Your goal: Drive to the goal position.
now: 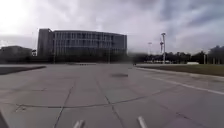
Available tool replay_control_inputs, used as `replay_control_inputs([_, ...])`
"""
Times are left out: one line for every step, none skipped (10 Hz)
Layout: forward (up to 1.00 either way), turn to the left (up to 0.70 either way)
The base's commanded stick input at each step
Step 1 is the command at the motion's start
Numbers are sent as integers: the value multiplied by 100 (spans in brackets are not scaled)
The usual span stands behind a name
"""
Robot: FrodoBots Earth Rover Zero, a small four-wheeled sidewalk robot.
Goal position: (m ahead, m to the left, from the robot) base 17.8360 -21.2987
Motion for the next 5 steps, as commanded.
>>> replay_control_inputs([100,0])
replay_control_inputs([100,0])
replay_control_inputs([100,0])
replay_control_inputs([100,0])
replay_control_inputs([100,0])
